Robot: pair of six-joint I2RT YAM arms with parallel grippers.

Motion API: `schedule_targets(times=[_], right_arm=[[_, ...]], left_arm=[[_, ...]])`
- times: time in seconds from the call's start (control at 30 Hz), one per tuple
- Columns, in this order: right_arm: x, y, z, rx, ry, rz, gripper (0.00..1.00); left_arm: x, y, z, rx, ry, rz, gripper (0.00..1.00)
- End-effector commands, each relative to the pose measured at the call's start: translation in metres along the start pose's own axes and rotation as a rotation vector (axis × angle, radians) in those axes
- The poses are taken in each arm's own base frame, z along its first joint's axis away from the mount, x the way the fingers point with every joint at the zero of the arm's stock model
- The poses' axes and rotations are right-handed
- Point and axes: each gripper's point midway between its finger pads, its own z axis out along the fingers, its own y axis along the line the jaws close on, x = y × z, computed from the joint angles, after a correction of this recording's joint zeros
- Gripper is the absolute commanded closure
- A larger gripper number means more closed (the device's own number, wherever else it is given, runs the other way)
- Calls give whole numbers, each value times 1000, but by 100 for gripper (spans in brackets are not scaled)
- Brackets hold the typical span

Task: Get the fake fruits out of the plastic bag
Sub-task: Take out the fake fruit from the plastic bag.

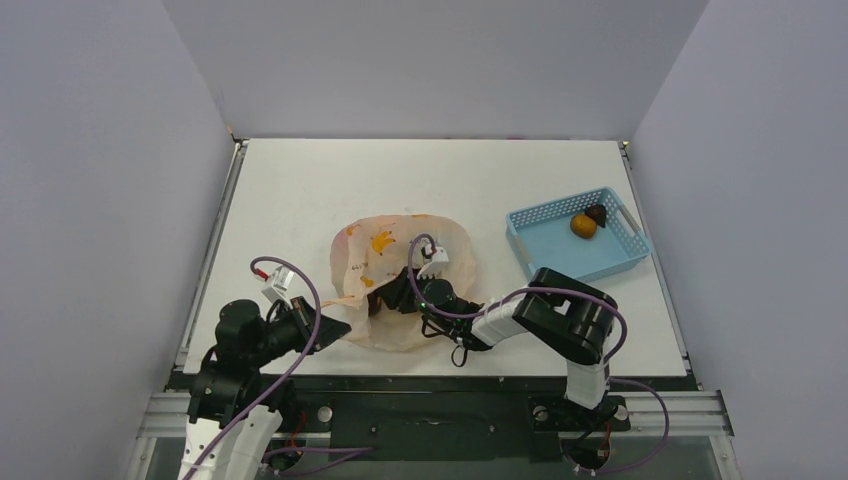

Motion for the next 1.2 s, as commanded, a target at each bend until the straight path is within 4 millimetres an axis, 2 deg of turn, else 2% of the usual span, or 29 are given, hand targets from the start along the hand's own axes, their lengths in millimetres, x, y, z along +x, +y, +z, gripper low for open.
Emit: schedule_targets(times=[0.0, 0.2, 0.43, 0.6, 0.77, 0.83, 0.87, 0.93, 1.17], right_arm=[[-23, 3, -4, 11, -63, -38, 65], [-16, -3, -4, 22, -42, -54, 65], [-18, 16, 14, -28, -35, -33, 68], [-26, 24, 24, -41, -31, -32, 78], [-19, 17, 29, -20, -9, -22, 86], [-18, 13, 30, -6, -4, -16, 83], [-18, 12, 30, -3, -6, -16, 77], [-17, 11, 31, -2, -8, -13, 73], [-19, 9, 40, 3, -15, 8, 72]], left_arm=[[-4, -9, -3, 38, -20, 39, 100], [-1, -6, -2, 33, -14, 37, 100], [-2, -5, 0, 24, -5, 37, 100], [-1, -4, -1, 19, 1, 29, 100], [-3, -7, -2, 22, -7, 28, 100], [-3, -7, -3, 19, -6, 27, 100], [-3, -7, -4, 19, -5, 27, 100], [-3, -8, -4, 18, -9, 28, 100], [-4, -7, -4, 9, -4, 28, 100]])
